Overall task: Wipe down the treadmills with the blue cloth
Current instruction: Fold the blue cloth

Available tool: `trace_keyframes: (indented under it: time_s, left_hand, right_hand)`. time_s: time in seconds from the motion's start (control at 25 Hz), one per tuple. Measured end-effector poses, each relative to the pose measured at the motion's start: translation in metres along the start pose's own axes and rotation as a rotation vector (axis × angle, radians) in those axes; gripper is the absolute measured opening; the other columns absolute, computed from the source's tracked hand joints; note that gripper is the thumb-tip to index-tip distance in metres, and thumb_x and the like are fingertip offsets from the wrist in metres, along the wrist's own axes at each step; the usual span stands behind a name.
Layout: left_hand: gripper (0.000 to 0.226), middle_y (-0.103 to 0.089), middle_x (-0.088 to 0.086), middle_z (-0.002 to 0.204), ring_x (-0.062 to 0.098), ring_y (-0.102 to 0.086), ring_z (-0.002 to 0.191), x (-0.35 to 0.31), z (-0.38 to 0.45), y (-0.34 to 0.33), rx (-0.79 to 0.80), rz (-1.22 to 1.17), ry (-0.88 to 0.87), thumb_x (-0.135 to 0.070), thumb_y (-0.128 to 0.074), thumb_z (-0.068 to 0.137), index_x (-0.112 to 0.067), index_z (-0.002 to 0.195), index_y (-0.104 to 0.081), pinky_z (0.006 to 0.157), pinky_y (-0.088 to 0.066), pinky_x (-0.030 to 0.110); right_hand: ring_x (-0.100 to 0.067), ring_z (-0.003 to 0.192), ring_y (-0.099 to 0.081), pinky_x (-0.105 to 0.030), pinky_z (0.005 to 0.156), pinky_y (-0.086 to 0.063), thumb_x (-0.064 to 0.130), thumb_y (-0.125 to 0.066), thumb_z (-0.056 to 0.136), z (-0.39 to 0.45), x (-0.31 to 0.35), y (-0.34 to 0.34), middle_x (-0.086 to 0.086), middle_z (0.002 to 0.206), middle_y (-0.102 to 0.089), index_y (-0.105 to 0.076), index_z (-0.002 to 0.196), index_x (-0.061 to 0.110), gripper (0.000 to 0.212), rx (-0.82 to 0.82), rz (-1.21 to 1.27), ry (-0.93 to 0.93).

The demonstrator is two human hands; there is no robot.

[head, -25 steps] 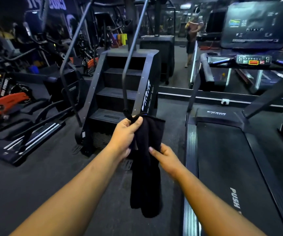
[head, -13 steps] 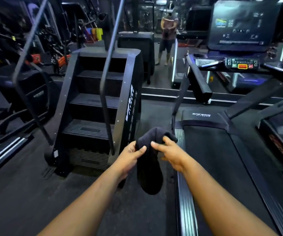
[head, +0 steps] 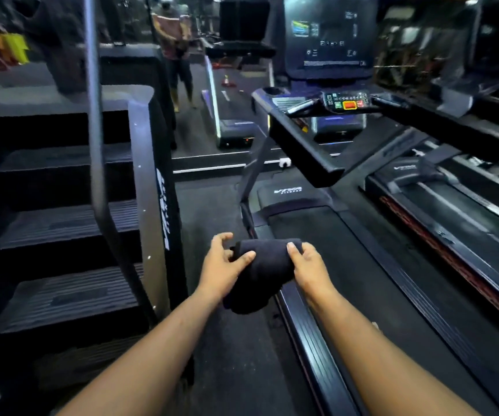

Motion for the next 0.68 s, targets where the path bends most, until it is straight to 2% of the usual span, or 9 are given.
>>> trace_keyframes:
  time_s: [0.08, 0.12, 0.16, 0.24, 0.32, 0.44, 0.56, 0.68]
  left_hand:
    - [0.082, -0.069, -0.001, 0.111, 0.01, -0.066, 0.104, -0.012, 0.03, -0.009, 0.188, 0.016, -0.055, -0.028, -0.088, 0.071, -0.031, 0.14, -0.043, 0.094, -0.053, 0.03]
    - [0.085, -0.066, -0.003, 0.122, 0.009, -0.062, 0.114, -0.018, 0.046, -0.013, 0.257, 0.133, -0.113, -0.026, -0.089, 0.07, -0.03, 0.142, -0.044, 0.101, -0.048, 0.029]
    - [0.079, -0.064, -0.005, 0.126, 0.009, -0.06, 0.118, -0.028, 0.064, -0.017, 0.278, 0.304, -0.19, -0.027, -0.089, 0.069, -0.028, 0.138, -0.051, 0.103, -0.046, 0.028]
    - [0.053, -0.069, -0.008, 0.115, 0.012, -0.064, 0.109, -0.055, 0.099, -0.024, 0.222, 0.634, -0.378, -0.038, -0.085, 0.071, -0.032, 0.12, -0.066, 0.095, -0.05, 0.032]
    - [0.035, -0.066, -0.008, 0.102, 0.014, -0.061, 0.098, -0.081, 0.137, -0.04, 0.204, 0.802, -0.525, -0.052, -0.077, 0.075, -0.033, 0.104, -0.07, 0.083, -0.052, 0.033]
    - [0.03, -0.054, -0.006, 0.096, 0.015, -0.054, 0.096, -0.11, 0.192, -0.07, 0.256, 0.766, -0.634, -0.053, -0.071, 0.081, -0.027, 0.097, -0.069, 0.08, -0.048, 0.033]
    - [0.025, -0.061, -0.007, 0.09, 0.018, -0.06, 0.09, -0.135, 0.256, -0.109, 0.366, 0.728, -0.651, -0.051, -0.064, 0.087, -0.026, 0.091, -0.062, 0.077, -0.049, 0.038]
    - [0.026, -0.069, -0.007, 0.098, 0.016, -0.064, 0.093, -0.159, 0.309, -0.144, 0.42, 0.622, -0.673, -0.047, -0.062, 0.088, -0.027, 0.104, -0.064, 0.081, -0.052, 0.038]
  right_hand:
    - [-0.015, 0.103, -0.068, -0.036, 0.09, -0.056, 0.02, -0.074, 0.088, 0.017, 0.013, 0.002, -0.009, 0.115, -0.069, -0.05, 0.119, 0.015, 0.04, 0.01, 0.067, 0.014]
    - [-0.014, 0.104, -0.068, -0.031, 0.087, -0.056, 0.009, -0.076, 0.085, 0.026, 0.02, 0.004, -0.008, 0.117, -0.068, -0.044, 0.126, 0.014, 0.052, 0.044, 0.084, 0.036]
    - [-0.01, 0.104, -0.067, -0.025, 0.084, -0.055, -0.001, -0.075, 0.083, 0.038, 0.027, 0.009, -0.005, 0.116, -0.068, -0.04, 0.131, 0.014, 0.061, 0.066, 0.053, 0.07]
    - [-0.002, 0.103, -0.064, -0.013, 0.083, -0.05, -0.006, -0.074, 0.081, 0.064, 0.042, 0.022, 0.002, 0.115, -0.066, -0.044, 0.133, 0.013, 0.063, 0.017, -0.074, 0.164]
    - [-0.006, 0.104, -0.064, -0.011, 0.085, -0.048, 0.003, -0.079, 0.08, 0.096, 0.058, 0.041, 0.005, 0.112, -0.067, -0.057, 0.128, 0.016, 0.054, -0.171, -0.168, 0.256]
    - [-0.009, 0.08, -0.067, -0.031, 0.075, -0.056, 0.026, -0.083, 0.076, 0.134, 0.085, 0.065, 0.009, 0.088, -0.071, -0.066, 0.109, 0.031, 0.037, -0.416, -0.21, 0.342]
    - [-0.01, 0.065, -0.058, -0.031, 0.063, -0.048, 0.034, -0.081, 0.076, 0.18, 0.116, 0.086, 0.006, 0.078, -0.065, -0.056, 0.102, 0.033, 0.036, -0.584, -0.237, 0.404]
    - [-0.014, 0.074, -0.058, -0.029, 0.066, -0.039, 0.037, -0.076, 0.081, 0.229, 0.147, 0.101, 0.009, 0.082, -0.06, -0.049, 0.102, 0.031, 0.035, -0.65, -0.362, 0.384]
Point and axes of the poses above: each hand's wrist, its own z-axis towards the middle knuckle, its own y-axis out of the back of the hand, x = y × z, the point moved 4 cm from there along z, towards the middle knuckle
